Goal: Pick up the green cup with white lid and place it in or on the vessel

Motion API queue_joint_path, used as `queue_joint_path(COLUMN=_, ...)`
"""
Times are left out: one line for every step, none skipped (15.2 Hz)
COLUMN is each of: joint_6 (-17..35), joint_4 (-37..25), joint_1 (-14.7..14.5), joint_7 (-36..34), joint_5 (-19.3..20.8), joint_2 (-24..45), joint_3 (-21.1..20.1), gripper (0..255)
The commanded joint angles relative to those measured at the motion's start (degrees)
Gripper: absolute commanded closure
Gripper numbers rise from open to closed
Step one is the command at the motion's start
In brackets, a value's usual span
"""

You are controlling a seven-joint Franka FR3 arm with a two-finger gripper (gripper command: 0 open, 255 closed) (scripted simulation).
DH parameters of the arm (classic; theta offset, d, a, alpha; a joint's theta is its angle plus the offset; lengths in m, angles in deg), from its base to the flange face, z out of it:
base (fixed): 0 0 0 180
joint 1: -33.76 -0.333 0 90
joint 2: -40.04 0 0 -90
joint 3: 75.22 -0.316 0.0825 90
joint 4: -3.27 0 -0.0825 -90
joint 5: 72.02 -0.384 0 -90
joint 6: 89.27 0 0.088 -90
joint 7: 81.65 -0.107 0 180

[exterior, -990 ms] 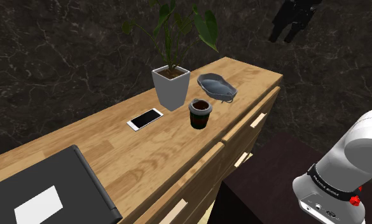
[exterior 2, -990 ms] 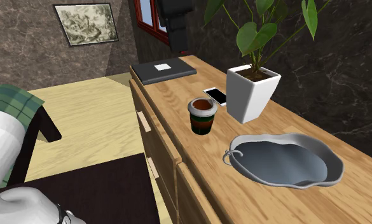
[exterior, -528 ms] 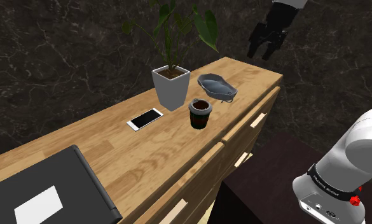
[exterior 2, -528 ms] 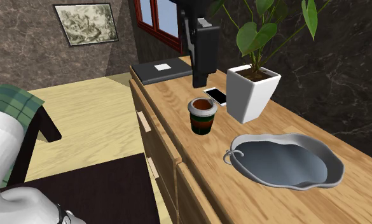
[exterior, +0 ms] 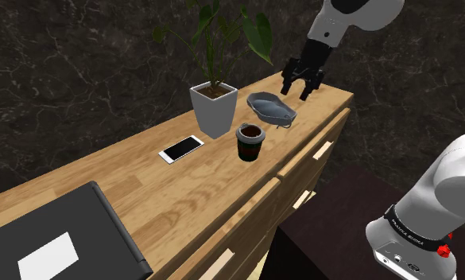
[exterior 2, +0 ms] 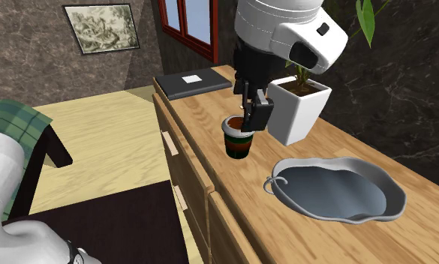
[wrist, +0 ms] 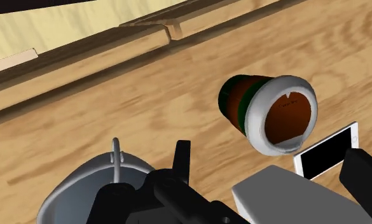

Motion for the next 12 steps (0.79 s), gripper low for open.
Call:
queue_joint_path(joint_6=2.1, joint_4=-0.4, joint_1=-1.1, joint_7=0.7, joint_5=-3.2, joint_2=4.0, joint_3=0.3, gripper=0)
queue_joint_path(joint_6=3.1, joint_4=-0.6, joint_1=-1.6, joint_7=1.3, joint_5=-4.9, joint_2=5.9, joint_3=0.4, gripper=0)
queue_joint_path(joint_6=4.0, joint_4=-0.9, joint_1=-2.1, joint_7=1.9, joint_5=-6.6, joint_2=7.9, joint_3=0.6, gripper=0)
queue_joint_path(joint_6=4.8, joint_4=-1.2, joint_1=-2.6, joint_7=2.6, joint_5=-8.3, joint_2=9.9, joint_3=0.7, gripper=0)
queue_joint_path(joint_6=5.5, joint_4=-1.6, joint_1=-3.0, joint_7=3.3, joint_5=-10.1, joint_2=12.0, joint_3=0.8, gripper=0)
queue_joint_path(joint_6=6.2, joint_4=-2.1, joint_1=-3.5, joint_7=4.0, joint_5=-12.0, joint_2=14.0, joint_3=0.8, gripper=0)
queue_joint_path(joint_6=6.8, joint_4=-2.7, joint_1=-3.9, joint_7=4.8, joint_5=-13.8, joint_2=16.1, joint_3=0.8, gripper=0)
queue_joint_path(joint_6=7.0, joint_4=-2.9, joint_1=-4.1, joint_7=5.1, joint_5=-14.7, joint_2=17.1, joint_3=0.8, gripper=0)
queue_joint_path(joint_6=7.7, joint_4=-2.6, joint_1=-4.3, joint_7=5.3, joint_5=-15.1, joint_2=17.4, joint_3=0.6, gripper=0)
queue_joint_path(joint_6=8.4, joint_4=-2.3, joint_1=-4.5, joint_7=5.5, joint_5=-15.5, joint_2=17.7, joint_3=0.4, gripper=0)
queue_joint_path(joint_6=9.1, joint_4=-2.0, joint_1=-4.7, joint_7=5.7, joint_5=-15.9, joint_2=18.0, joint_3=0.1, gripper=0)
queue_joint_path(joint_6=9.8, joint_4=-1.7, joint_1=-4.9, joint_7=5.9, joint_5=-16.3, joint_2=18.4, joint_3=-0.1, gripper=0)
